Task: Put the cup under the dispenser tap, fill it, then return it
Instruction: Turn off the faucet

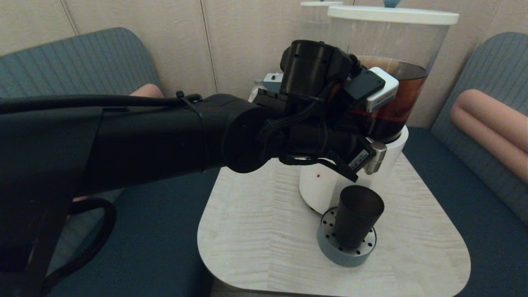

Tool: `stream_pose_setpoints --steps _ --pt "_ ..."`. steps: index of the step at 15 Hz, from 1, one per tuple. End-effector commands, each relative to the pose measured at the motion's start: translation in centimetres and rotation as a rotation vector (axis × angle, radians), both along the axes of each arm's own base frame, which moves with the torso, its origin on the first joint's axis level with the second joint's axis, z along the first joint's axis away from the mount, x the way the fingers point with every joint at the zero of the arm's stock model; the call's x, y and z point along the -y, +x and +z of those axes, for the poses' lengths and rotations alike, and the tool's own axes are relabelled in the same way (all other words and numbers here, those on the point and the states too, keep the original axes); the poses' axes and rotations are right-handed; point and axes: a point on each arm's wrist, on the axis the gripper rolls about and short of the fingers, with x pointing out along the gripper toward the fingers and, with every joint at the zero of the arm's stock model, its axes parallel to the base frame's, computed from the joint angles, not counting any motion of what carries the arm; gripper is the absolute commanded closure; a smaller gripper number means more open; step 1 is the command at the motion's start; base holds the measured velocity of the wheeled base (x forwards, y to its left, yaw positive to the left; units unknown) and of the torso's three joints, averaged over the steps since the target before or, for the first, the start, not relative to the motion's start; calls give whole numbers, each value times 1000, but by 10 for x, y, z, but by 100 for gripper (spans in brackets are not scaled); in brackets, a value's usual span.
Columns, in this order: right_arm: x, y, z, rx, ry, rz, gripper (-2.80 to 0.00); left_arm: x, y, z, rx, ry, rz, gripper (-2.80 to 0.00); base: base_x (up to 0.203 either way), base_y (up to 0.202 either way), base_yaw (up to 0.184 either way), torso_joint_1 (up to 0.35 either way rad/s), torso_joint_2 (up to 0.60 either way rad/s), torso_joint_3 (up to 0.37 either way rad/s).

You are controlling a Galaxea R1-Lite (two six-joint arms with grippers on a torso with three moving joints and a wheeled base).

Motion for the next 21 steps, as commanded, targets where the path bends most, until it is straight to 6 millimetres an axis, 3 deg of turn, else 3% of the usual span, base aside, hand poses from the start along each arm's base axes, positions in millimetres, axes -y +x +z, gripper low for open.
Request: stream_pose_setpoints --steps 1,21 --pt "0 0 0 -1 0 1 0 2 2 -5 -9 6 -16 0 0 0 0 0 0 0" --pt "0 0 0 -1 0 1 0 3 2 -7 -10 -4 -32 0 0 0 0 0 0 0"
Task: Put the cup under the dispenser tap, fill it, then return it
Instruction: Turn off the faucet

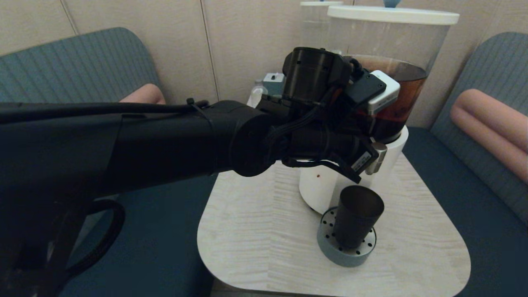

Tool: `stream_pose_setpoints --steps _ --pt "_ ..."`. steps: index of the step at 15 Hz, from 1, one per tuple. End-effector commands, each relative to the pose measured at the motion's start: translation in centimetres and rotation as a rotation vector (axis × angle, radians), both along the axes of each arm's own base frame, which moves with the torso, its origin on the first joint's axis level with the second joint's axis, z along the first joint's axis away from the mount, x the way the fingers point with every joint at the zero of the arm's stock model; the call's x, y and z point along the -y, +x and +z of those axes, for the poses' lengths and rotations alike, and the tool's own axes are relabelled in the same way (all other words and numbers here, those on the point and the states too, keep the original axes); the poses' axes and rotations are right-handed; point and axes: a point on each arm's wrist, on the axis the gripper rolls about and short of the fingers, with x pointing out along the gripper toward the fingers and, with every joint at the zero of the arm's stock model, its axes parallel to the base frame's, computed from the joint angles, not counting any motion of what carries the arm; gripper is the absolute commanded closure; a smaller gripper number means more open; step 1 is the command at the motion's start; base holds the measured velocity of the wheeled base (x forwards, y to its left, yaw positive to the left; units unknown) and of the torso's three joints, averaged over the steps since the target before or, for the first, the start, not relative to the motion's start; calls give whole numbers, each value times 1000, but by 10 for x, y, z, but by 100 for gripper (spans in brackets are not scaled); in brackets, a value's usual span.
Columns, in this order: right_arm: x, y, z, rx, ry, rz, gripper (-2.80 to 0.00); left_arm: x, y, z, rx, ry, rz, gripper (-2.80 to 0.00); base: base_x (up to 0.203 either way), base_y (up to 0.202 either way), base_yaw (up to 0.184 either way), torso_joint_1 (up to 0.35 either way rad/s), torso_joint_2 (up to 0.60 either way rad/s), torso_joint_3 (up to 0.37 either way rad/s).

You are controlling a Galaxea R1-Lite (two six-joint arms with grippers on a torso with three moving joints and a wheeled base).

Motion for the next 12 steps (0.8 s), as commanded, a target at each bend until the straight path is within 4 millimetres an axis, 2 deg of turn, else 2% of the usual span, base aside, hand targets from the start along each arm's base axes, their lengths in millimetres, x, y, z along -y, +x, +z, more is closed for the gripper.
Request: stream_pose_setpoints --steps 1,7,10,12 --pt "0 0 0 -1 -1 1 0 -4 -2 1 -10 14 4 0 0 0 0 0 0 0" --pt "0 0 0 -1 1 1 0 -25 -18 6 -37 48 13 0 0 0 0 0 0 0" --pt "0 0 0 -1 1 1 0 -52 -31 16 -30 57 67 0 0 0 0 0 0 0" --pt "0 0 0 -1 1 1 0 -80 -45 23 -28 63 119 0 0 0 0 0 0 0"
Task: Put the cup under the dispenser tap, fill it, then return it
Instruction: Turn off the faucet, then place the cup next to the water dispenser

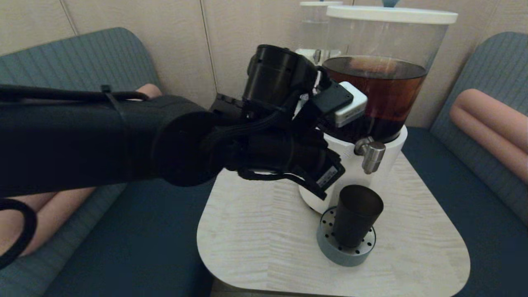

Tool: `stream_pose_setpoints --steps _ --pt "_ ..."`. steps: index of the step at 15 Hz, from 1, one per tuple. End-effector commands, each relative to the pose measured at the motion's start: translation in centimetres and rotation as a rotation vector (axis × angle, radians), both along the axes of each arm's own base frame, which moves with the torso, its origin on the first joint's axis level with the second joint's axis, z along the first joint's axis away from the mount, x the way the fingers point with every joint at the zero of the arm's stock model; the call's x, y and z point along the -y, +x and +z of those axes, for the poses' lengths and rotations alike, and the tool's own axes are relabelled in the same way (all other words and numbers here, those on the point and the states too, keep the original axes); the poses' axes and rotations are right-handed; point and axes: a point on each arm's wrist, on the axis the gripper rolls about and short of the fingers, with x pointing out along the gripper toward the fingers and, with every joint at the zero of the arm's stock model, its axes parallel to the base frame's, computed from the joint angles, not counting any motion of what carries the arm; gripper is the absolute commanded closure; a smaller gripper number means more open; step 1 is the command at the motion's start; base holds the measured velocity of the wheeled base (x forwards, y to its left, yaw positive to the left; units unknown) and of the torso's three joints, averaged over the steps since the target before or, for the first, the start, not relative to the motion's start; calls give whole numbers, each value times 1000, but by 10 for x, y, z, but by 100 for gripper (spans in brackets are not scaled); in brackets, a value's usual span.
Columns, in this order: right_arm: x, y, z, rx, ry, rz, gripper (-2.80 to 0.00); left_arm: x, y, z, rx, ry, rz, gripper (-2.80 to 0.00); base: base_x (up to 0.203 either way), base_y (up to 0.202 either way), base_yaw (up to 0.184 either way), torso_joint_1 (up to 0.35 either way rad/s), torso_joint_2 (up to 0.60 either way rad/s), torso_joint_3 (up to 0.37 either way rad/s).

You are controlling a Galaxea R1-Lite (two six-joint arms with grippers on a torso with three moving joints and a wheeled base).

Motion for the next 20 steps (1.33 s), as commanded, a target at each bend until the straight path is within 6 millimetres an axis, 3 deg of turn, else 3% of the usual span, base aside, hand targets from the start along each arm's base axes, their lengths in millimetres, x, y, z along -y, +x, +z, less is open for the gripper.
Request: stream_pose_setpoints --steps 1,6,11,17,20 --pt "0 0 0 -1 0 1 0 -37 -24 23 37 -35 32 0 0 0 0 0 0 0" --pt "0 0 0 0 0 1 0 -110 -67 49 159 -132 180 0 0 0 0 0 0 0" --pt "0 0 0 -1 0 1 0 -182 -114 57 234 -234 427 0 0 0 0 0 0 0" --pt "0 0 0 -1 0 1 0 -228 -166 40 263 -352 517 0 0 0 0 0 0 0" --pt "0 0 0 0 0 1 0 -240 -180 34 273 -376 544 0 0 0 0 0 0 0"
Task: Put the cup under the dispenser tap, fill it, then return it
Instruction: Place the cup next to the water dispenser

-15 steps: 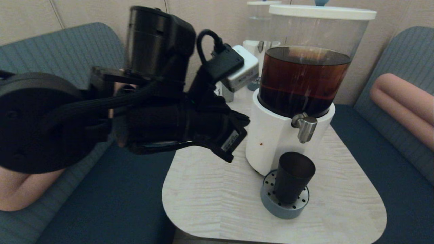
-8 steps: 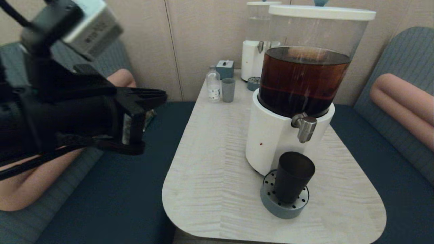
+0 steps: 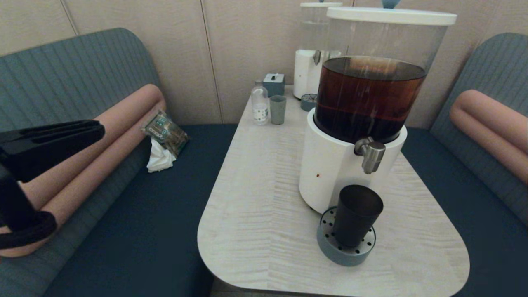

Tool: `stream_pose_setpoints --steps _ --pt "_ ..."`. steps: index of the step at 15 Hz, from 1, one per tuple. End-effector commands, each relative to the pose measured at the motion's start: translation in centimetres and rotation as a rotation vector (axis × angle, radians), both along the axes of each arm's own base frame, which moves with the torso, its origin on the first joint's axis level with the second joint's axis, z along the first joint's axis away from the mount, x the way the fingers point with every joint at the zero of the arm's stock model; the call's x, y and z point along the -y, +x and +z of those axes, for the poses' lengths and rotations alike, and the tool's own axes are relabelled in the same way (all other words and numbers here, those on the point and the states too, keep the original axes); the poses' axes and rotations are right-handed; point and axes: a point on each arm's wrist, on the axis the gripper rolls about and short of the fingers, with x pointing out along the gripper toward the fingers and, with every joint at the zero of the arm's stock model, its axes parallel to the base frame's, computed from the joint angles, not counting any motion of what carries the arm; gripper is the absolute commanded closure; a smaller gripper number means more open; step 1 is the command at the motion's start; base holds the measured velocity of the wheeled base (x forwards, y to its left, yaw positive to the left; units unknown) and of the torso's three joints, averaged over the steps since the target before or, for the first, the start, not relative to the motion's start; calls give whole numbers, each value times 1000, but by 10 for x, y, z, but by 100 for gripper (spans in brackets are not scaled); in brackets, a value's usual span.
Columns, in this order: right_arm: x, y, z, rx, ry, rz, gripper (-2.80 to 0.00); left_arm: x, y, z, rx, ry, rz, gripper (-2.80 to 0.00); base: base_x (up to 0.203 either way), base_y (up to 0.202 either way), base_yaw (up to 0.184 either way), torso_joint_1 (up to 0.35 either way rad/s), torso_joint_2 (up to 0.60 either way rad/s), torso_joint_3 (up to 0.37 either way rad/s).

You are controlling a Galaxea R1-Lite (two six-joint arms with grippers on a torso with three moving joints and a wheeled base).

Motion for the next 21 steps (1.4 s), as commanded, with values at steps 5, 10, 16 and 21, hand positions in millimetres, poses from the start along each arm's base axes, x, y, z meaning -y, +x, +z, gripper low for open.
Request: stream_pose_setpoints --steps 5,10,16,21 --pt "0 0 0 0 0 1 0 -9 -13 -2 1 -81 -21 -280 0 0 0 0 0 0" --pt "0 0 0 -1 0 1 0 -11 -24 -1 -103 -287 -230 -280 0 0 0 0 0 0" --pt "0 0 0 -1 0 1 0 -8 -26 -18 -239 -375 -358 -280 0 0 0 0 0 0" --pt "0 0 0 0 0 1 0 -2 -26 -36 -298 -366 -581 -280 0 0 0 0 0 0"
